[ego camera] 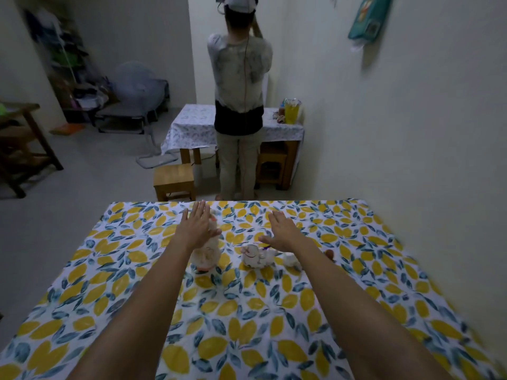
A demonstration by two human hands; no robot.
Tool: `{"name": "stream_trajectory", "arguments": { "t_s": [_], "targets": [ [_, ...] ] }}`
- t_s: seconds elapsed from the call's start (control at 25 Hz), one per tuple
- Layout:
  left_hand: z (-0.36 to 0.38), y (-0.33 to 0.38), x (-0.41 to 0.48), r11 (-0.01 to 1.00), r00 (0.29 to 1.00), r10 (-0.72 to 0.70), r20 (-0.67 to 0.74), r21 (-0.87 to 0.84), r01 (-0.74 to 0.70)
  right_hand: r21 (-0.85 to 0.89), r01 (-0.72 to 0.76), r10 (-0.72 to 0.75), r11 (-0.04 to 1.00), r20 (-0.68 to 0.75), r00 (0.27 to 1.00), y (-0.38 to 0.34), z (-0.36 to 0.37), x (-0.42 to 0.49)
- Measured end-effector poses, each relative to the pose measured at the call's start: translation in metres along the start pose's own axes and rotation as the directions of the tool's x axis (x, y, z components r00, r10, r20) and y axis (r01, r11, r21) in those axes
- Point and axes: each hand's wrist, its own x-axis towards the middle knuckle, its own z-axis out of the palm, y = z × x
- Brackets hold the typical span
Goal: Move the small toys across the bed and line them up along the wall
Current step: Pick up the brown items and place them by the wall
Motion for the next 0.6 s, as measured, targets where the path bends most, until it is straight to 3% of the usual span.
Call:
{"name": "stream_trajectory", "arguments": {
  "t_s": [0.28,0.6],
  "targets": [
    [0.020,0.124,0.015,0.985,0.984,0.156,0.082,0.057,-0.161,-0.037,-0.111,0.111,0.993,0.005,0.994,0.114,-0.002,-0.059],
    [0.096,0.217,0.084,0.922,0.899,0.366,0.240,0.039,-0.385,0.015,-0.255,0.253,0.967,0.069,0.965,0.188,0.050,-0.048]
  ]
}}
